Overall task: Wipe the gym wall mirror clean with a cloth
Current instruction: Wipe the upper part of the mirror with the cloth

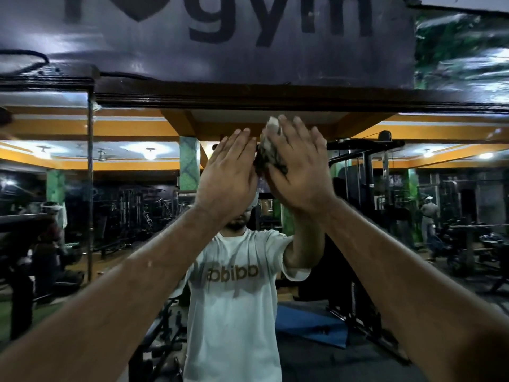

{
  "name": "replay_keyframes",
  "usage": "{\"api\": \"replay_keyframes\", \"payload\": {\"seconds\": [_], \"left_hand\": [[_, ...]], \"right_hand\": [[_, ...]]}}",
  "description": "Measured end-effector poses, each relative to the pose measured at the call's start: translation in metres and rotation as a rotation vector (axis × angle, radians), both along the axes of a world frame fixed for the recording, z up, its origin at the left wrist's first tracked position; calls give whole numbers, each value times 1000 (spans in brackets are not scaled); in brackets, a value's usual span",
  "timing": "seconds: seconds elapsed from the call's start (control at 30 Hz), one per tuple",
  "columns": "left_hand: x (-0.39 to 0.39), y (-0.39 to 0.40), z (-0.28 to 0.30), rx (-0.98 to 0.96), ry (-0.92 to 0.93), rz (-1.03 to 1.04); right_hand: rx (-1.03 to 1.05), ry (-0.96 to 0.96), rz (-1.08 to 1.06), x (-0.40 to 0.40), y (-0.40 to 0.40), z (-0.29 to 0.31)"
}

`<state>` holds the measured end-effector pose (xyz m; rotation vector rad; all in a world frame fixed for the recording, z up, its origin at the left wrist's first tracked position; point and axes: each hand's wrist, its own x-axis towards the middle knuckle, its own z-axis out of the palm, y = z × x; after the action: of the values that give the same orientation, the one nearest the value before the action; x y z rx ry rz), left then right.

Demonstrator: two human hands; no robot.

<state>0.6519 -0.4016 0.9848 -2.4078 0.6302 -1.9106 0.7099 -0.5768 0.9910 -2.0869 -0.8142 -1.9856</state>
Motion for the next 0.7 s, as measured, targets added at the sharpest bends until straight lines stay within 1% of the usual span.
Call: {"api": "replay_keyframes", "payload": {"seconds": [0.03, 0.07, 0.13, 0.17, 0.2, 0.3, 0.33, 0.37, 0.4, 0.47, 0.5, 0.53, 0.57, 0.63, 0.67, 0.7], "left_hand": [[-1, 4, -2, -2, -21, -5], [-3, 8, -4, -8, -36, -6], [-2, 12, -9, -15, -26, -2], [-1, 12, -12, -9, -8, -2], [0, 10, -15, -3, 9, -5], [3, 7, -22, -18, 51, -30], [4, 7, -23, -22, 57, -29], [5, 7, -25, -16, 59, -18], [6, 7, -26, -4, 60, -6], [8, 8, -29, 7, 62, 10], [8, 8, -30, 7, 60, 17], [9, 8, -31, 8, 55, 26], [9, 7, -32, 10, 49, 33], [10, 7, -33, 11, 38, 36], [11, 6, -33, 3, 31, 35], [12, 4, -33, -3, 25, 36]], "right_hand": [[1, 14, -11, 1, -8, 2], [77, 24, -23, 2, -13, 4], [310, 57, -55, 2, -10, 5], [353, 61, -60, 1, -3, 2], [309, 48, -63, -1, 5, -4], [-16, -1, -55, 1, 5, -26], [-72, -14, -58, 3, -4, -29], [-63, -21, -66, 6, -13, -30], [15, -18, -71, 8, -19, -30], [262, -2, -48, 8, -16, -34], [336, 1, -32, 6, -9, -37], [325, 1, -24, 3, -2, -41], [232, 5, -26, 2, 0, -45], [-24, 5, -35, -1, -11, -52], [-115, 0, -43, 0, -22, -50], [-138, -9, -56, 2, -32, -48]]}}
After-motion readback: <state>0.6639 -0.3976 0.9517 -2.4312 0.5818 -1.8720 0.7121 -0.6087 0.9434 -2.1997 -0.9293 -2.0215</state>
